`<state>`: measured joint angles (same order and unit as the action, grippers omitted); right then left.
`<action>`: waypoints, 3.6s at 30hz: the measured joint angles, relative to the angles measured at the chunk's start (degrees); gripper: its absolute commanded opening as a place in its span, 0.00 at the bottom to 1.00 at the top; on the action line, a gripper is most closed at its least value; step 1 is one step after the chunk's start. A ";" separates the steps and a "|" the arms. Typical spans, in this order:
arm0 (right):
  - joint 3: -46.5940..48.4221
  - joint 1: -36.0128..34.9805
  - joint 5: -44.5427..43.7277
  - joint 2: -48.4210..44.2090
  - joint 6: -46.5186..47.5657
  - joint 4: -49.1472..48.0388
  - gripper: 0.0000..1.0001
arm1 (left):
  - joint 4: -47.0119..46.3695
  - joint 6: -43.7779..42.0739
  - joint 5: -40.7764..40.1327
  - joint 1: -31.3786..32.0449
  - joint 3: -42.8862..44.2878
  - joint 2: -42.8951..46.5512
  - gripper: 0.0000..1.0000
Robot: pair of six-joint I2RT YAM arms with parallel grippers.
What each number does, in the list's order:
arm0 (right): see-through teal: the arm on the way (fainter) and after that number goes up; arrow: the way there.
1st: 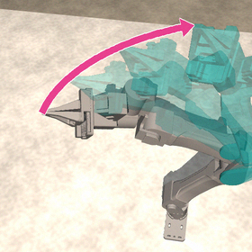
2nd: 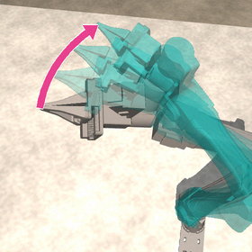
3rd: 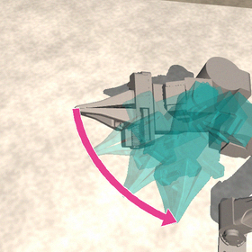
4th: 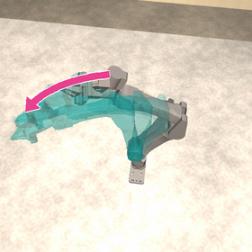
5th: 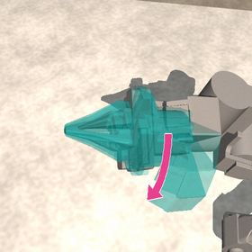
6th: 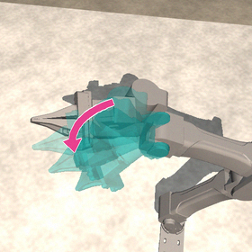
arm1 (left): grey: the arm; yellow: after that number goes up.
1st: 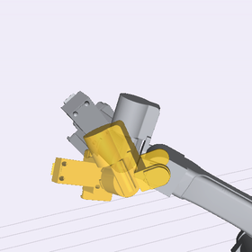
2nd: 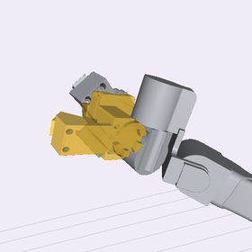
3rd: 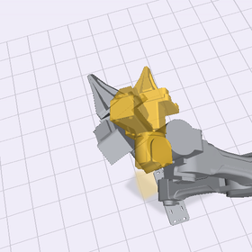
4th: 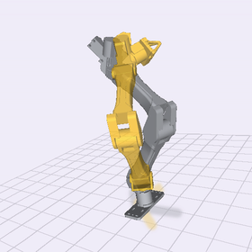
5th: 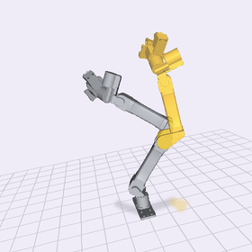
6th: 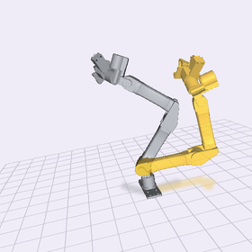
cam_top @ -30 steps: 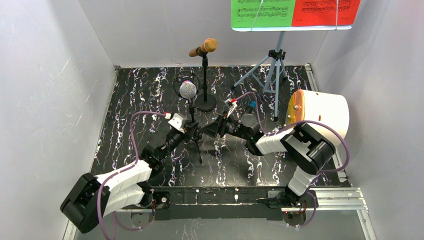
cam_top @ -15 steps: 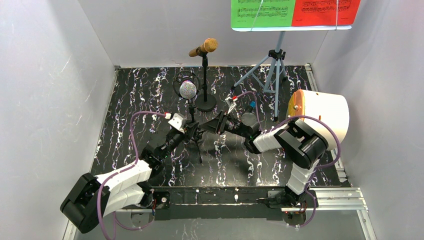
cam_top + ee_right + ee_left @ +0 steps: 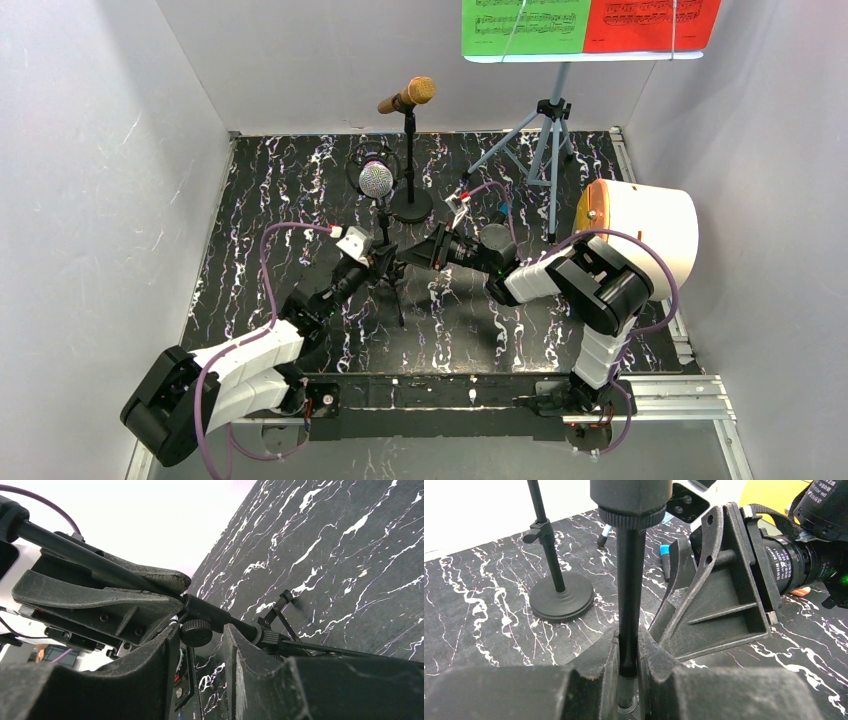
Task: Pack up the instrument practice props
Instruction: Unscrew the knob on the microphone stand, then remove the microphone from the microphone stand.
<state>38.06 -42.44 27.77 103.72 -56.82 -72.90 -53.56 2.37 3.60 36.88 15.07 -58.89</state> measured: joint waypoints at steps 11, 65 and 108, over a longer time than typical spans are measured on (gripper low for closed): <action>1.07 0.00 3.15 -0.52 8.24 1.75 0.01 | 0.02 0.00 -0.17 0.00 0.00 0.00 0.00; 6.95 -12.33 -25.38 -24.79 53.44 21.29 0.72 | -0.02 0.17 1.79 0.37 0.07 -0.17 0.00; 2.32 -8.37 -10.86 -14.32 47.82 -0.98 0.01 | -1.18 2.19 1.75 0.46 -5.46 6.23 0.58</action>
<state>40.38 -50.81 16.91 89.41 -8.99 -73.89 -54.74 4.56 5.34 37.34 9.61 -52.66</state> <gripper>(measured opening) 0.277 0.571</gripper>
